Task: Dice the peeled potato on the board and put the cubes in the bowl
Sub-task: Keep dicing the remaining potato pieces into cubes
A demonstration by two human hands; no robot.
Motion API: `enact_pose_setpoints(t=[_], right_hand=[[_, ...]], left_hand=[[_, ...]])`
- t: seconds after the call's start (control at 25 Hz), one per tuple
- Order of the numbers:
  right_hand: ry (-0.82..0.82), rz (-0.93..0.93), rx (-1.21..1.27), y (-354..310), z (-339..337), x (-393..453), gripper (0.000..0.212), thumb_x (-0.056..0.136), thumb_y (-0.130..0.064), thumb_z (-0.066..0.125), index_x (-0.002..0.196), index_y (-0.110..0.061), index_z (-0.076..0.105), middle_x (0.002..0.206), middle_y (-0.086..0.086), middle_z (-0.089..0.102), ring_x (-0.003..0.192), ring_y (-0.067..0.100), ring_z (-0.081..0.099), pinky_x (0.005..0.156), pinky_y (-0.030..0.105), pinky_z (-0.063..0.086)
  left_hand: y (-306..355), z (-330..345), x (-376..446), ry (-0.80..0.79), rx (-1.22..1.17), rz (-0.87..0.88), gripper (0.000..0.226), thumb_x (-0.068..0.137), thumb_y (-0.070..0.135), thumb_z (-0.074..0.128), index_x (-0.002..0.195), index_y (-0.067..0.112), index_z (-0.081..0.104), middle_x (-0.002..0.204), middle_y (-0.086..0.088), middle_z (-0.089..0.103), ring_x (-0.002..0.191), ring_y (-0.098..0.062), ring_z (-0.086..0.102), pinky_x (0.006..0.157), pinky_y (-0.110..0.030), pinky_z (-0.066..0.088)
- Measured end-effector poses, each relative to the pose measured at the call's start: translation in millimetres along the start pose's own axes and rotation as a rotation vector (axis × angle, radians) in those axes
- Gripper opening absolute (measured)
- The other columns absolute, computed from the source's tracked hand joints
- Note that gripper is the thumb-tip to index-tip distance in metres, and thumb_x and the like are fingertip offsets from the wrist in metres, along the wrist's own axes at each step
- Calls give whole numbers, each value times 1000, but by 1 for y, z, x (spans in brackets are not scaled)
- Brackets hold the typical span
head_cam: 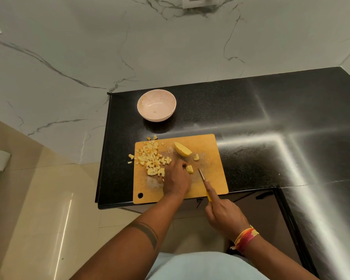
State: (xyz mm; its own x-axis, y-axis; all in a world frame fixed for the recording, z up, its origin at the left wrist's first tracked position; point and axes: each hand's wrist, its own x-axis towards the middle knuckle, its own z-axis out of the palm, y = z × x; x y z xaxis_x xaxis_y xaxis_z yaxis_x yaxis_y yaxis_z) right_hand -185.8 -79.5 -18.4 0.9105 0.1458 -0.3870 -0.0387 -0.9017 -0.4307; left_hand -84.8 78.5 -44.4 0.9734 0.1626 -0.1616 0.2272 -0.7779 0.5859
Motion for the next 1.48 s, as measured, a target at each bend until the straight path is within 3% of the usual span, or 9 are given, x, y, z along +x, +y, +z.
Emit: enact_pose_setpoints(t=[0.16,0.28,0.4,0.52,0.72,1.0,1.28,1.48], right_hand=[[9,15,22,0,-6,8,75,101,-32,38,162,-33,-6,63,-6,52,54,16,52,54,38,43],[10,7,13,-4,-5,12,75,100,-32,38,162,-33,-3,65,-5,53,54,16,51,52,37,37],[7,7,12,-7,-3,12,75,100,-32,39,162,-33,-3,65,-5,53,53,16,51,48,33,32],[12,27,35,-6,-4,15,76,100,-31,39,162,-35,-4,64,-4,53,53,16,51,48,34,34],[-23,-8,40,-11,-3,21,77,101,-31,39,162,-34,-8,66,-3,56,55,15,54,53,35,43],[-17,-20,31,-22,6,24,79,101,-32,39,161,-33,-13,66,-4,56,56,16,56,56,37,49],[4,-54,-9,-37,2,30,76,102,-32,37,162,-27,-9,67,-2,56,54,16,52,51,34,38],[-23,-34,-21,-39,5,39,75,101,-33,36,162,-27,-7,71,2,59,58,21,55,54,36,41]], left_hand=[[4,4,-1,-27,113,13,39,91,50,67,118,24,57,121,0,49,112,-22,47,92,-39,48],[5,4,5,-67,110,67,35,93,37,70,122,21,60,125,-3,49,116,-23,48,95,-37,48],[0,-1,11,-125,79,226,36,96,19,66,132,20,62,123,-2,51,117,-21,50,97,-30,47],[-9,-6,14,-141,66,307,41,95,10,65,134,21,61,122,1,50,116,-18,50,95,-25,46],[-19,-8,10,-102,93,209,35,94,27,69,128,22,62,124,2,49,113,-16,49,94,-33,50],[-16,-11,16,-126,59,185,29,97,25,66,125,20,68,120,2,55,105,-18,59,88,-35,54],[-16,-14,13,-115,89,176,22,97,20,64,118,19,69,116,-1,56,101,-21,59,83,-36,54],[-11,-15,15,-113,98,140,20,98,23,63,116,19,71,117,-1,57,101,-22,60,83,-37,55]])
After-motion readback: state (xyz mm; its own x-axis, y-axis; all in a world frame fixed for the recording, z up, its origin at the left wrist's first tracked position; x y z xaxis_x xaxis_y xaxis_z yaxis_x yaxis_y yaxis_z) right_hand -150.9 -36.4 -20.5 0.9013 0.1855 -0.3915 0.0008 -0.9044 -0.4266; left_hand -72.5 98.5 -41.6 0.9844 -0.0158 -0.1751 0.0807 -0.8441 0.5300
